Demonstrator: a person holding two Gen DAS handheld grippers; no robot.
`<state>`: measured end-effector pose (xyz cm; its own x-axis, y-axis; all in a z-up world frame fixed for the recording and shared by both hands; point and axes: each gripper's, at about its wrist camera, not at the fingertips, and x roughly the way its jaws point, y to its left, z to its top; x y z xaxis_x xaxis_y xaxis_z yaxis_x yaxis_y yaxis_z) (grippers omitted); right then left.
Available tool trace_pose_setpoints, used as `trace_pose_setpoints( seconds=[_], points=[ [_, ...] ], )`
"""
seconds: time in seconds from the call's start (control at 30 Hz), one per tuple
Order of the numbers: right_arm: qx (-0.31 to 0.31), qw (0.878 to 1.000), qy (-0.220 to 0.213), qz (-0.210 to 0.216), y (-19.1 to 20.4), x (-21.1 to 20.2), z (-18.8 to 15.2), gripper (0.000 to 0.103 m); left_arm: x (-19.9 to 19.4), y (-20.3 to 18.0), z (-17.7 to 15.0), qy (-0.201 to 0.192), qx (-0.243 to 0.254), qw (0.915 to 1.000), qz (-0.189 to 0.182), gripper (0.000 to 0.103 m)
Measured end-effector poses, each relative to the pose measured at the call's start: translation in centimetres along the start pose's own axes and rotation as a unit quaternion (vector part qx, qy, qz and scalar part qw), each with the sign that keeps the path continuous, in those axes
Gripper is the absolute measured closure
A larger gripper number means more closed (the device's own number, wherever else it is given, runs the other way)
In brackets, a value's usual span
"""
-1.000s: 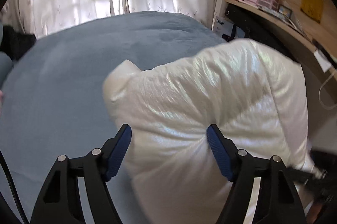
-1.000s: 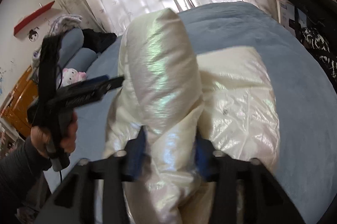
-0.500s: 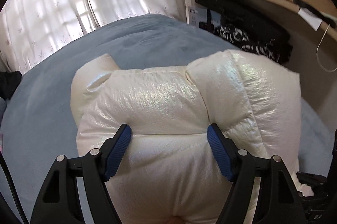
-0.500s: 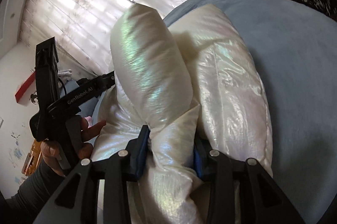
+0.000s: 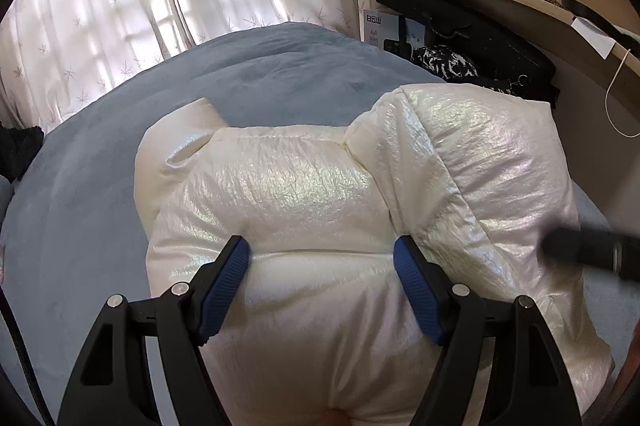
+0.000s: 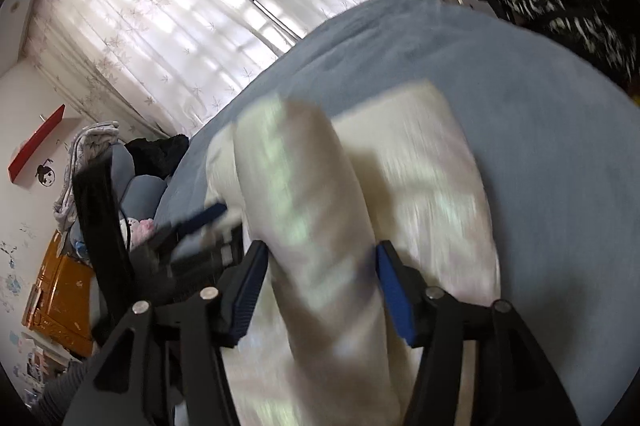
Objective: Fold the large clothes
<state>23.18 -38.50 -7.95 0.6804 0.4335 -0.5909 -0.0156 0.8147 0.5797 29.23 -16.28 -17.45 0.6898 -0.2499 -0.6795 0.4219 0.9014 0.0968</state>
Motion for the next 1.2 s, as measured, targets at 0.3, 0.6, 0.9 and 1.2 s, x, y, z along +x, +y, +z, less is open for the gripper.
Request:
trace_pose_setpoints(
  seconds=[0.3,0.6,0.9,1.2],
  points=[
    [-0.075,0.994,0.019,-0.083,0.0,3.8,3.0,0.064,0.3,0.0,0.4,0.004,-0.005,0.9999,-0.01,0.03],
    [-0.036,0.997,-0.001,-0.062,-5.0,5.8,1.2,0.058,2.0,-0.8,-0.3,0.0,-0.002,0.9997,-0.023,0.021],
    [-0.021,0.999,-0.005,-0.047,-6.0,7.3,0.4,0.055,3.4,-0.2,-1.1,-0.007,-0.001,0.9995,-0.03,0.018],
    [-0.024,0.998,0.005,-0.061,-5.6,8.1,0.2,0.054,3.9,-0.1,-1.4,-0.001,0.013,0.9997,-0.02,0.018]
  ],
)
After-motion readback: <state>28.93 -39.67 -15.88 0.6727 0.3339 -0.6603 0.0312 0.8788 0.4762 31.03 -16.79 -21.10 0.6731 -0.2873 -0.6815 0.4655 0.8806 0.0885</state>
